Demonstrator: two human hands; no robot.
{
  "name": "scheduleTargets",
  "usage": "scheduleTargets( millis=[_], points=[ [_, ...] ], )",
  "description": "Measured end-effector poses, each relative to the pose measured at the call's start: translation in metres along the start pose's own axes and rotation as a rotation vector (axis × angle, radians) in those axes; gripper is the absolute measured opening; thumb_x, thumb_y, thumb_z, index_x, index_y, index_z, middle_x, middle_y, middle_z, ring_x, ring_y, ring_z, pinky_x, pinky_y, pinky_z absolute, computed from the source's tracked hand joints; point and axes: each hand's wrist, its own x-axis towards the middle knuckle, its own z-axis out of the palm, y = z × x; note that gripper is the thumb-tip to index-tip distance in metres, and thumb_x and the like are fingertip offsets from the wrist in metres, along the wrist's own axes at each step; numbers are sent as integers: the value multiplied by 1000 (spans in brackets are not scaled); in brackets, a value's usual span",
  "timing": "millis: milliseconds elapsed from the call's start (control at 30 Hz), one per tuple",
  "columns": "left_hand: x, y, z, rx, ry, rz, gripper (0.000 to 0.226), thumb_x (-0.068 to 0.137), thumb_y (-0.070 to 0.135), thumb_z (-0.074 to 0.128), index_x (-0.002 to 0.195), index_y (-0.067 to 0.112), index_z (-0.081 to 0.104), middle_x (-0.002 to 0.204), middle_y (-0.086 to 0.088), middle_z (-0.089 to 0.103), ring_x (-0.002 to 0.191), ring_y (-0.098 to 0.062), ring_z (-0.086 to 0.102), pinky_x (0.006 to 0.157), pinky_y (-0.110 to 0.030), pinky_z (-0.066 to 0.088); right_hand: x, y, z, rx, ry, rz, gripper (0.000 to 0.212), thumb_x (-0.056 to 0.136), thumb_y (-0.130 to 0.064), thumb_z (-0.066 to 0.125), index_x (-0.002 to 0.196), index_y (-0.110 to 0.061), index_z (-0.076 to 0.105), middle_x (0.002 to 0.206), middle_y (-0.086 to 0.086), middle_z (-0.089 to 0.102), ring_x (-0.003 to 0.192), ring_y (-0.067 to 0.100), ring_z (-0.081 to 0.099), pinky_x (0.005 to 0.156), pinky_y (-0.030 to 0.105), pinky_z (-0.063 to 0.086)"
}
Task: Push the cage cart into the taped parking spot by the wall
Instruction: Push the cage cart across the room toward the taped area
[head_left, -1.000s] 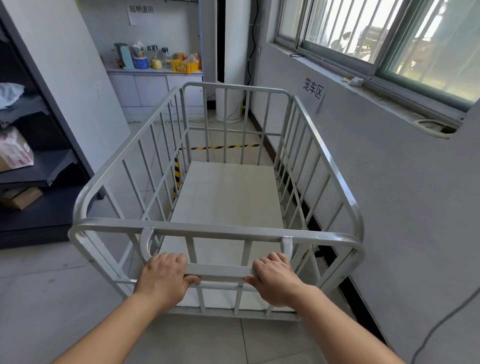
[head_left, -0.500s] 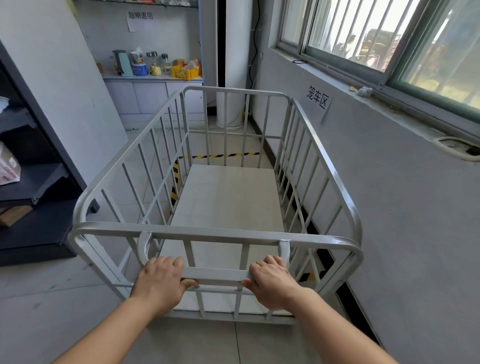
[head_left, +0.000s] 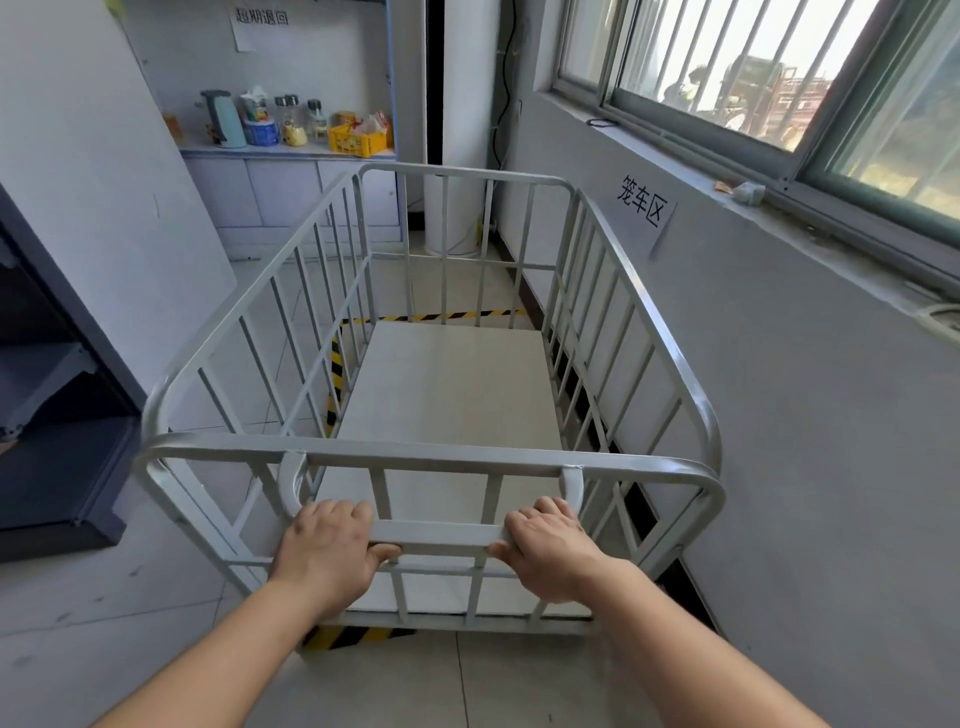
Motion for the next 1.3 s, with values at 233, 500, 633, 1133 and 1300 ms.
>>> scheduleTargets(
  millis=[233,500,633,1133,1300],
  points=[
    [44,-27,-4,-6,15,40,46,87,66,26,92,23,43,91,6,53,85,-14,47,85,-31,37,42,-4,-13,-1,6,43,51,93,-59,18,100,-18,48,112,6,58,109,26,42,106,41,24],
    [63,-93,1,19,16,92,51,86,66,25,100,22,46,91,7,51,86,-13,48,86,-30,38,83,-53,-16,37,27,52,41,96,-53,27,95,-18,48,105,5,59,102,26,44,104,42,25],
    [60,-130,-1,3,12,110,44,87,65,28,95,24,43,91,8,51,86,-12,47,88,-29,37,95,-88,-12,62,73,54,44,96,-53,27,97,-16,51,102,7,59,99,27,45,101,42,26],
    [2,-209,6,-4,10,146,39,87,64,32,88,25,38,86,8,46,80,-13,41,88,-30,37,76,-193,14,78,125,99,47,97,-53,26,100,-14,53,105,7,59,102,27,45,101,42,25],
    [-32,-221,10,-9,25,161,39,87,63,32,88,25,38,86,8,48,80,-13,42,86,-31,38,55,-221,30,86,148,104,47,97,-52,26,100,-14,53,106,8,59,103,28,44,101,42,24]
  ],
)
